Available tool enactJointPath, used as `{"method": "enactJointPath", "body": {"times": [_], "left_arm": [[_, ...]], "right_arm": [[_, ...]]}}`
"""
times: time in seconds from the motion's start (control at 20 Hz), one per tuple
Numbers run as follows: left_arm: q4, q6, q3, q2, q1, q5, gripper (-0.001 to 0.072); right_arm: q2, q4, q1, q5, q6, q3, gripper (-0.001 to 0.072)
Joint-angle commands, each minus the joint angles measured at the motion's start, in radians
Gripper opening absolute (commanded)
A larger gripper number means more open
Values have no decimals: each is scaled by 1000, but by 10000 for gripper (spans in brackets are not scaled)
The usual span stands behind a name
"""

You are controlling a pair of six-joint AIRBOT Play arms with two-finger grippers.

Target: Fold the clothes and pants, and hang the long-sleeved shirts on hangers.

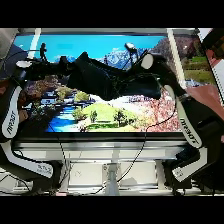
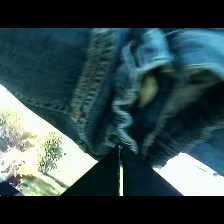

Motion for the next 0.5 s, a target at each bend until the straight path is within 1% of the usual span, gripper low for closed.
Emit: {"method": "enactJointPath", "body": {"times": [0.0,0.2,0.35,0.45], "left_arm": [[-10,-56,1,2,8,-44,57],[-59,-56,1,7,14,-117,58],[-77,-55,2,55,11,-159,57],[-136,-48,1,109,8,-182,57]], "right_arm": [[-65,3,36,-43,11,-2,19],[-145,1,35,-201,87,0,17],[-185,-44,35,-235,153,0,18],[-201,-50,31,-262,169,0,17]]}}
